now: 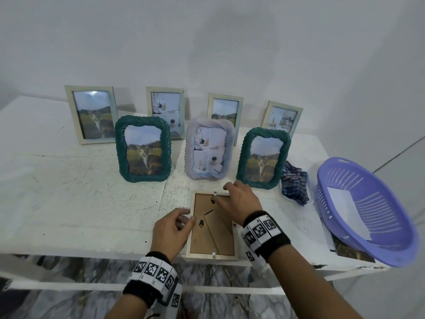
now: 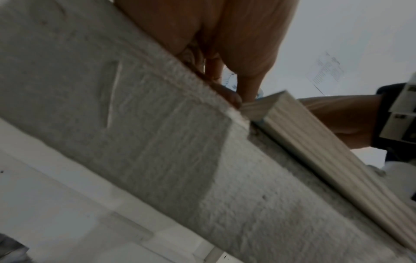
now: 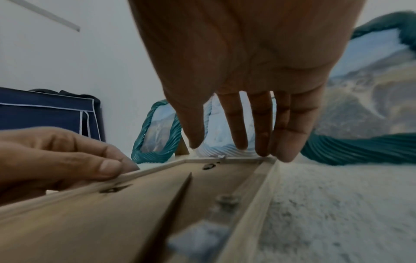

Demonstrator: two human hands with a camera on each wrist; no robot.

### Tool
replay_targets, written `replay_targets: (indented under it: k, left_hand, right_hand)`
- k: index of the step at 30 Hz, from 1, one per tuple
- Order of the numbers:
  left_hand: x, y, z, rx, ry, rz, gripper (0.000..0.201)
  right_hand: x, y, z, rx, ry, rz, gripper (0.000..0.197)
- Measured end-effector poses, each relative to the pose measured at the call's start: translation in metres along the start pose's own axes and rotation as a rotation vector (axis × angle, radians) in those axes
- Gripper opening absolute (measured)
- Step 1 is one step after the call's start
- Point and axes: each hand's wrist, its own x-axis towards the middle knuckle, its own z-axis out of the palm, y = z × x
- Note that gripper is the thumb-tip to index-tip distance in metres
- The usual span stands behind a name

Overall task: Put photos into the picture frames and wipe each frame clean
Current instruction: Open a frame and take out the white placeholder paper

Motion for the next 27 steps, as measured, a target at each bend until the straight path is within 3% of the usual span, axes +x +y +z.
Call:
replay_targets:
  k: [5, 12, 17, 22, 25, 27]
  left_hand:
    - [0.001, -0.001, 0.0, -0.001, 0.002, 0.005, 0.014]
    - [0.001, -0.002, 0.001, -0.007, 0.005, -0.015, 0.014]
    - [0.001, -0.001, 0.0, 0.005, 0.007, -0.008, 0.014]
    - [0.001, -0.001, 0.0, -0.005, 0.015, -0.005, 0.014]
    - [0.0, 0.0, -0.001, -0.002, 0.016, 0.006, 0.015]
    - [0.0, 0.0, -0.001, -0.002, 0.011, 0.003, 0.016]
  right_hand:
    - [0.017, -0.006, 0.007, -0.073, -0.083, -0.01, 0.047]
    - [0.026, 0.008, 0.007, 0.032, -0.063, -0.06, 0.021]
    - [0.035, 0.011, 0.002, 0.047, -0.059, -0.052, 0.015]
    - [0.024, 0.009, 0.002, 0.08, -0.049, -0.027, 0.025]
    - [-0.003, 0.003, 0.002, 0.099, -0.009, -0.084, 0.037]
    - [-0.03, -0.001, 0.003, 0.082, 0.02, -0.146, 0.033]
